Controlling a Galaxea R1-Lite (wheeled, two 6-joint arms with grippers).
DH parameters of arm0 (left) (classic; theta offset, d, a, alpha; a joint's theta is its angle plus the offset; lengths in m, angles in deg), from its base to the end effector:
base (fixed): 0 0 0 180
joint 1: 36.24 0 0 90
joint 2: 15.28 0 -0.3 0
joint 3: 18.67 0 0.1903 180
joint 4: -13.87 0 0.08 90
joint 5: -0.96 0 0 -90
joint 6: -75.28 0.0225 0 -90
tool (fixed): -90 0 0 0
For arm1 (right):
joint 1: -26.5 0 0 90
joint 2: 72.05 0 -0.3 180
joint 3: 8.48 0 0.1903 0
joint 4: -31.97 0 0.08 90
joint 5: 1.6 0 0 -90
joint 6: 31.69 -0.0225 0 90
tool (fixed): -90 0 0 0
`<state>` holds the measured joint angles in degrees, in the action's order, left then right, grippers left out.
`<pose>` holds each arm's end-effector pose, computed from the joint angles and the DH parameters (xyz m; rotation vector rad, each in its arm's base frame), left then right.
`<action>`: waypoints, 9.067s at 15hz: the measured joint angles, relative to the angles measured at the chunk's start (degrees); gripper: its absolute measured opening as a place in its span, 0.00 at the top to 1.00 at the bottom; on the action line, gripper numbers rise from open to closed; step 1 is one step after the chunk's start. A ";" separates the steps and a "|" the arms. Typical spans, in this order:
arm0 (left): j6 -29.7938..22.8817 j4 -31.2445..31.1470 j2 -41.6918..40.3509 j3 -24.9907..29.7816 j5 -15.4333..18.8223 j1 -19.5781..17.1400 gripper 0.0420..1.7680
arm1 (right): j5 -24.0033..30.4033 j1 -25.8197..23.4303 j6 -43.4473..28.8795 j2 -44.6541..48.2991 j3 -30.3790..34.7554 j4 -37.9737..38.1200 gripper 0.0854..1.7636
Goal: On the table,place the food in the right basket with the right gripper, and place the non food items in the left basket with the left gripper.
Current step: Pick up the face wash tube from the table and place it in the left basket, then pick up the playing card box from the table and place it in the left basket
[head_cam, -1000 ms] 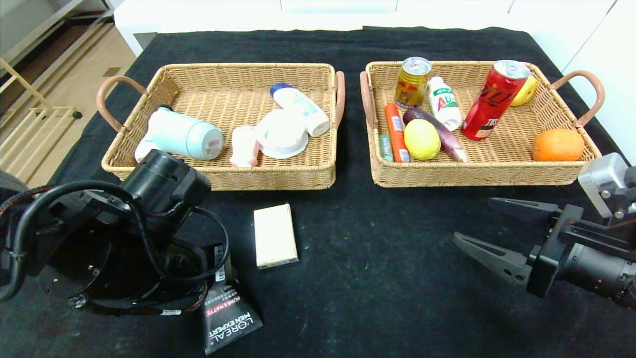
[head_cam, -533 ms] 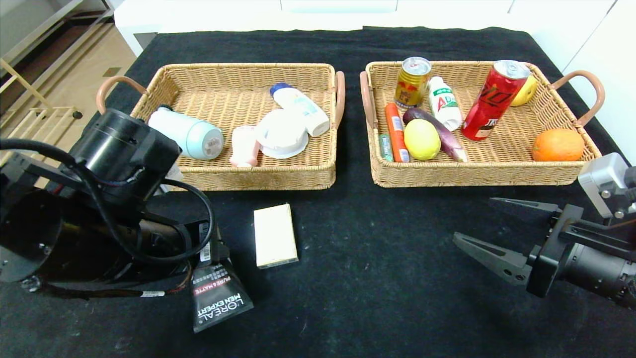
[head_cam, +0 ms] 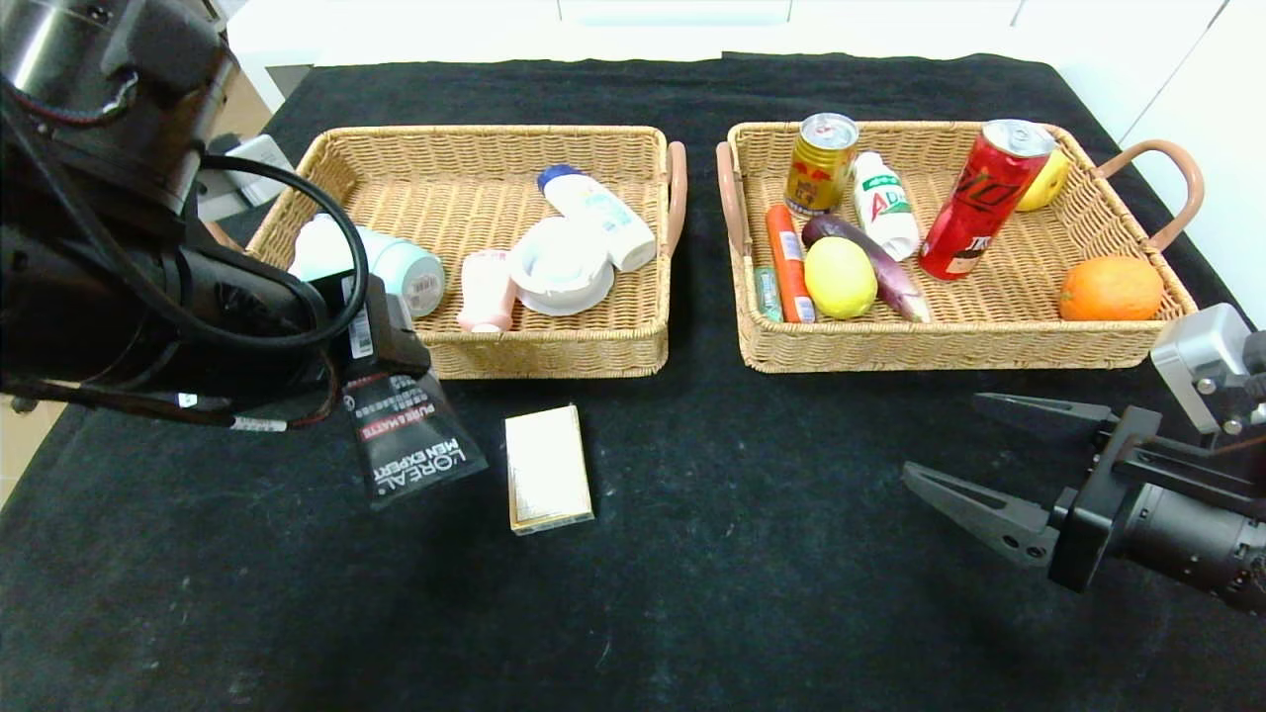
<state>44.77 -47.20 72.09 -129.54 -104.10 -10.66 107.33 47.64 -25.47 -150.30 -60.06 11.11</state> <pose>0.2202 -0.0989 0.3135 -0.2862 0.6415 -0.0087 0.1930 0.0824 0.1980 -0.1060 0.0655 0.7037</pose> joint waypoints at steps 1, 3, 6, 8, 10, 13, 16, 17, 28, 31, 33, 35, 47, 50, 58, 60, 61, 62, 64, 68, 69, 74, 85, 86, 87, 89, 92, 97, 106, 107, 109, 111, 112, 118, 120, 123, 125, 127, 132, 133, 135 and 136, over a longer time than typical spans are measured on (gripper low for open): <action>0.78 0.02 0.89 -2.40 0.11 -0.88 0.59 | 0.02 0.00 0.01 0.02 0.00 -0.01 0.03; 2.27 0.22 2.95 -6.57 0.30 -2.21 0.59 | 0.00 0.00 0.01 0.02 0.00 -0.06 0.03; 3.07 0.98 6.56 -12.45 0.52 -3.91 0.59 | 0.02 0.02 -0.02 0.17 -0.02 -0.06 0.03; 3.89 2.35 8.58 -15.47 0.66 -4.25 0.60 | 0.00 0.02 0.00 0.26 -0.06 -0.21 0.03; 4.61 4.19 10.58 -17.90 0.66 -4.39 0.60 | 0.00 0.02 -0.02 0.35 -0.05 -0.30 0.03; 6.35 8.08 13.18 -20.24 0.60 -4.94 0.60 | 0.02 -0.02 -0.05 0.39 0.00 -0.32 0.03; 7.78 13.35 15.63 -21.67 0.83 -6.86 0.60 | 0.00 -0.02 0.00 0.37 0.02 -0.32 0.03; 7.83 15.06 16.37 -21.76 1.49 -7.47 0.60 | 0.02 0.00 0.04 0.37 0.05 -0.30 0.03; 8.98 22.00 20.63 -21.72 4.63 -11.14 0.41 | 0.00 -0.06 0.06 0.28 0.02 -0.37 0.03; 8.96 21.97 20.57 -21.59 4.62 -11.06 0.29 | 0.00 -0.06 0.04 0.28 0.02 -0.34 0.03; 8.96 21.81 20.54 -21.53 4.62 -10.95 0.23 | 0.02 -0.06 0.09 0.26 0.00 -0.34 0.03; 8.96 21.67 20.52 -21.48 4.55 -10.84 0.19 | 0.02 -0.06 0.06 0.24 0.00 -0.39 0.03; 10.09 5.51 12.79 -16.63 4.11 -4.00 0.06 | 0.00 -0.06 0.06 0.20 0.06 -0.30 0.03; 10.05 -1.32 10.62 -15.38 3.99 -0.56 0.05 | 0.00 0.00 0.12 0.26 0.09 -0.32 0.03; 8.36 -14.80 9.74 -13.04 3.74 5.10 0.04 | 0.02 -0.06 0.09 0.46 0.00 -0.41 0.03; 7.53 -14.80 10.09 -10.35 3.69 5.73 0.04 | 0.00 -0.06 0.09 0.46 0.00 -0.39 0.03; 6.84 -14.71 10.37 -9.18 3.61 6.21 0.04 | 0.02 -0.06 0.06 0.46 0.00 -0.41 0.03; 6.21 -14.67 10.75 -8.36 3.55 6.72 0.04 | 0.02 -0.06 0.06 0.46 0.00 -0.41 0.03; 3.51 -14.56 11.86 -7.92 3.36 7.74 0.04 | 0.00 -0.06 0.06 0.44 -0.02 -0.39 0.03; 2.46 -12.64 14.25 -7.92 1.90 9.31 0.03 | 0.02 -0.11 0.06 0.44 -0.06 -0.41 0.03; 2.21 -12.01 14.75 -7.91 1.87 9.56 0.03 | 0.00 -0.13 0.09 0.46 -0.09 -0.43 0.03; 1.00 -11.57 17.35 -8.33 0.55 10.25 0.03 | 0.00 -0.15 -0.02 0.46 -0.02 -1.66 0.03; 0.83 -9.20 19.80 -8.06 -0.20 10.28 0.03 | 0.00 -0.15 -0.05 0.39 0.05 -1.52 0.03; 0.56 -9.16 19.99 -8.00 -0.22 10.28 0.03 | 0.00 -0.15 -0.05 0.39 0.05 -1.52 0.03; 0.04 -9.16 20.18 -7.97 -0.26 10.28 0.03 | 0.02 -0.15 -0.05 0.39 0.05 -1.55 0.03; -0.24 -9.14 20.46 -7.84 -0.30 10.28 0.03 | 0.02 -0.15 -0.05 0.39 0.02 -1.55 0.03; -0.24 -9.14 20.63 -7.78 -0.34 10.28 0.03 | 0.00 -0.15 -0.02 0.39 0.02 -1.57 0.03; -0.27 -9.18 20.74 -7.39 -0.34 10.20 0.35 | 0.00 -0.15 0.06 0.46 0.11 -1.61 0.03; -0.27 -9.12 20.70 -7.01 -0.37 10.01 0.42 | 0.02 -0.15 0.06 0.46 0.20 -1.63 0.03; -0.29 -9.12 20.68 -6.99 -0.37 10.01 0.42 | 0.02 -0.15 0.06 0.46 0.20 -1.66 0.03; -0.24 -9.40 20.50 -7.14 -0.37 10.03 0.42 | 0.02 -0.15 0.06 0.46 0.28 -1.63 0.03; -0.11 -9.79 20.15 -7.29 -0.45 10.17 0.43 | 0.00 -0.15 0.09 0.46 0.33 -1.63 0.03; -0.05 -9.81 19.82 -7.40 -0.74 10.19 0.43 | 0.00 -0.15 0.06 0.46 0.35 -1.63 0.03; 0.59 -10.30 15.99 -7.78 -2.02 10.75 0.43 | 0.02 -0.15 0.04 0.46 0.39 -1.63 0.03; 0.94 -10.31 14.86 -7.81 -4.02 11.17 0.43 | 0.00 -0.13 0.06 0.44 0.41 -1.63 0.03; 2.38 -10.25 13.87 -9.11 -7.01 12.15 0.43 | 0.02 -0.06 0.12 0.39 0.50 -1.66 0.03; 3.47 -10.23 13.46 -11.91 -7.25 12.31 0.43 | 0.02 -0.06 0.15 0.35 0.59 -1.63 0.03; 4.78 -10.22 13.26 -14.75 -7.41 12.32 0.43 | 0.02 -0.06 0.15 0.35 0.63 -1.63 0.03; 7.56 -9.14 14.31 -20.13 -7.89 11.17 0.43 | 0.00 -0.06 0.15 0.33 0.63 -1.63 0.03; 8.58 -7.72 14.80 -21.26 -7.86 10.78 0.43 | 0.00 -0.04 0.15 0.33 0.66 -1.66 0.03; 10.29 -3.19 15.56 -21.94 -7.97 10.06 0.43 | 0.00 0.00 0.12 0.30 0.68 -1.63 0.03; 11.08 -1.93 16.02 -22.06 -8.17 9.89 0.43 | 0.00 0.00 0.12 0.30 0.68 -1.63 0.03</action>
<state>55.85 -49.13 88.11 -151.61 -112.27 -0.77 107.33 47.64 -25.35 -150.00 -59.38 9.47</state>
